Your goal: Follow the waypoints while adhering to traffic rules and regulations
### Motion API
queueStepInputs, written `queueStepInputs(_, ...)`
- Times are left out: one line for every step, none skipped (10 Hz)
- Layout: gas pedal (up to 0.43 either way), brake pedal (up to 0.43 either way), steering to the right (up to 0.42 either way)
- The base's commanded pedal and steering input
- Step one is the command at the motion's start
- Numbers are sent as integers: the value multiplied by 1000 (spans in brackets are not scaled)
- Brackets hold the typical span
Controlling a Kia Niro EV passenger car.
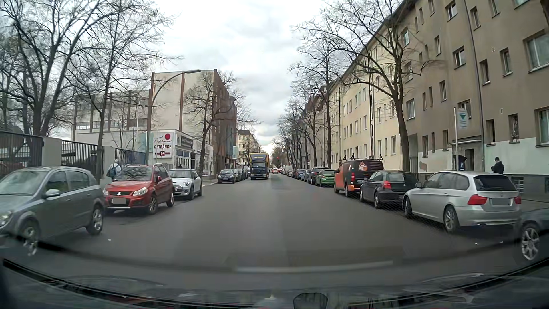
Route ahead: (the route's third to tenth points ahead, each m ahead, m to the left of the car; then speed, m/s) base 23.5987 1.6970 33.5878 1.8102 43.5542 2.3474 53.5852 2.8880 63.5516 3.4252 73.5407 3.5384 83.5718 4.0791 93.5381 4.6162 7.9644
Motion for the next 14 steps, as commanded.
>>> queueStepInputs(8, 18, 29)
queueStepInputs(8, 12, 26)
queueStepInputs(8, 12, 24)
queueStepInputs(8, 12, 21)
queueStepInputs(8, 18, 20)
queueStepInputs(8, 18, 18)
queueStepInputs(8, 12, 16)
queueStepInputs(8, 18, 12)
queueStepInputs(8, 12, 10)
queueStepInputs(8, 18, 8)
queueStepInputs(8, 12, 5)
queueStepInputs(0, 18, 1)
queueStepInputs(0, 12, -2)
queueStepInputs(0, 12, -3)
